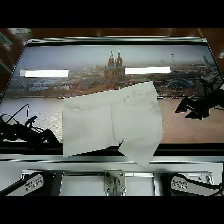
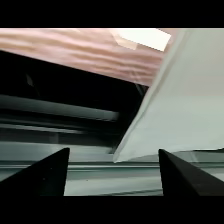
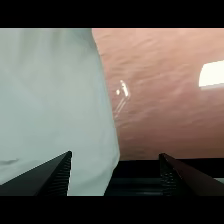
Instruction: Fold the shirts.
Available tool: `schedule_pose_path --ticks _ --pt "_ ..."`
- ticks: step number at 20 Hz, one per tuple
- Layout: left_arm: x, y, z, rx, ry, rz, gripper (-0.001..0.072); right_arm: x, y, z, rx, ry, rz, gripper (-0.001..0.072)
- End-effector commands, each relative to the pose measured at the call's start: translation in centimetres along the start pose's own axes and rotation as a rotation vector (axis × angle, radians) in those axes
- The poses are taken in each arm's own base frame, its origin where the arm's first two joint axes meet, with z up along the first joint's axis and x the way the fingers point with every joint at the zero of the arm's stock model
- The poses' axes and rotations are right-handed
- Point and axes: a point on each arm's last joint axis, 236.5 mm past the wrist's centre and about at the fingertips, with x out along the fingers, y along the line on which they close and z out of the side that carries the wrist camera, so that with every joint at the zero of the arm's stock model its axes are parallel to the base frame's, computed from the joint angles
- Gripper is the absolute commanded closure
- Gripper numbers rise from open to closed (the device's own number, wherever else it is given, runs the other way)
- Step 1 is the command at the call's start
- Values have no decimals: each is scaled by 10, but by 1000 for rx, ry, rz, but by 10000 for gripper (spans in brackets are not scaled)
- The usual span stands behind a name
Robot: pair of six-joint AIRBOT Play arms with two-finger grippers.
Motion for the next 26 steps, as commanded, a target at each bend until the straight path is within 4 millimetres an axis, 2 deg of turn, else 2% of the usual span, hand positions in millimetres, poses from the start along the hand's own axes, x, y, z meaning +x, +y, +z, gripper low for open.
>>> schedule_pose_path --ticks 1,7,9,10,12,13,14,16,19,20,21,22,26 --pt "30 -4 -7 -27 4 -40 55 8 -5 -5 19 12 12 55" --pt "57 -23 -26 30 121 -33 64 9 -9 4 16 -27 -2 56" --pt "63 -29 -23 32 111 -32 197 9 -12 5 14 -34 -15 56" --pt "65 -33 -17 15 86 -41 236 9 -16 5 12 -31 -33 55" --pt "66 -39 -5 -17 35 -56 426 12 -22 1 11 -16 -55 56" --pt "66 -40 -3 -25 27 -61 581 18 -24 -5 17 0 -55 56" --pt "66 -41 -4 -8 30 -64 674 28 -26 -11 27 15 -52 56" --pt "62 -44 -8 35 40 -71 676 54 -20 -29 52 60 0 56" --pt "47 -53 -5 97 -13 -85 676 86 7 -56 44 110 153 58" --pt "40 -56 -3 112 -42 -89 676 93 8 -61 57 114 165 60" --pt "34 -60 -1 128 -70 -94 676 99 6 -64 68 115 161 137" --pt "29 -63 0 141 -95 -98 676 104 4 -67 79 116 157 177" --pt "15 -70 1 170 -157 -109 676 119 1 -87 101 156 157 175"
